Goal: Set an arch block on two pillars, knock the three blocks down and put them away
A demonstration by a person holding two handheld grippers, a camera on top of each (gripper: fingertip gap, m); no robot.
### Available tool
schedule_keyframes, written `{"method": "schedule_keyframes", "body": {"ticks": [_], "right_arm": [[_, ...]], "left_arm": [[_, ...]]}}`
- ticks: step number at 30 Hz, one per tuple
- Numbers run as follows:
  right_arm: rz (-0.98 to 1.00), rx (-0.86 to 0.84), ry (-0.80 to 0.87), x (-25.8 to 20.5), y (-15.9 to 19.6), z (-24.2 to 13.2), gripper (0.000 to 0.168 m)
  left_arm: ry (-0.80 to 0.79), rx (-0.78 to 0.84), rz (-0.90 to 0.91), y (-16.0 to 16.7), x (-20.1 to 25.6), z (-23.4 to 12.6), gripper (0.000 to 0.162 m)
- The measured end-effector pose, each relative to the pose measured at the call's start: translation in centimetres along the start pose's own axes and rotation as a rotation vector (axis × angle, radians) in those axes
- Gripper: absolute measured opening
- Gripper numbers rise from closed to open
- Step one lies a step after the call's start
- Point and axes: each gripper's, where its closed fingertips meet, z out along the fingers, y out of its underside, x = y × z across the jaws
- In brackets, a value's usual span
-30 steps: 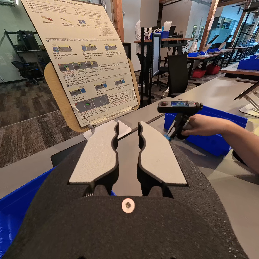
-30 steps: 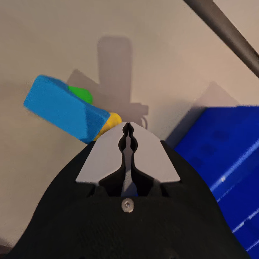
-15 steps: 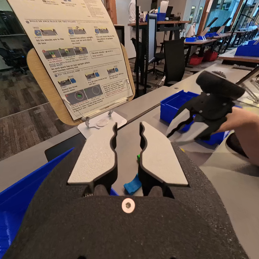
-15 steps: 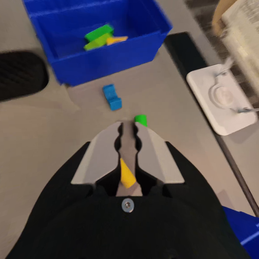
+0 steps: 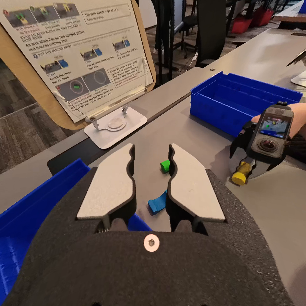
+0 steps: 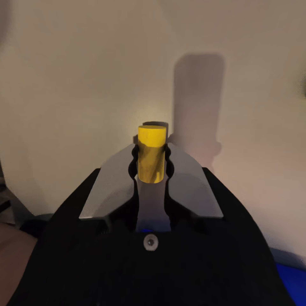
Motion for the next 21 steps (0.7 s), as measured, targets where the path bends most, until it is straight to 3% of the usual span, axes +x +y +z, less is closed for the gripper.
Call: {"method": "schedule_keyframes", "body": {"ticks": [5,7,11,13,15,18,21], "right_arm": [[-0.081,0.022,0.003,-0.9,-0.4,-1.5,0.032],[-0.1,0.148,0.041,-1.3,-1.5,-4.8,0.032],[-0.051,0.502,0.317,0.5,-1.6,-15.5,0.032],[0.141,0.623,0.501,3.2,1.9,-20.6,0.032],[0.462,0.623,0.637,6.4,8.4,-23.1,0.032],[0.837,0.515,0.548,7.9,17.0,-20.5,0.032],[1.028,0.375,0.436,8.9,21.7,-16.2,0.032]], "left_arm": [[0.048,-0.072,0.016,1.6,1.7,2.6,0.039],[0.074,-0.11,0.05,2.6,2.8,4.0,0.041],[0.138,-0.184,0.187,5.0,5.2,7.1,0.045],[0.158,-0.232,0.279,6.3,6.1,8.5,0.044],[0.194,-0.259,0.396,7.1,7.0,10.4,0.043],[0.305,-0.356,0.6,9.2,7.9,14.1,0.039],[0.44,-0.541,0.619,12.3,7.7,16.6,0.038]]}}
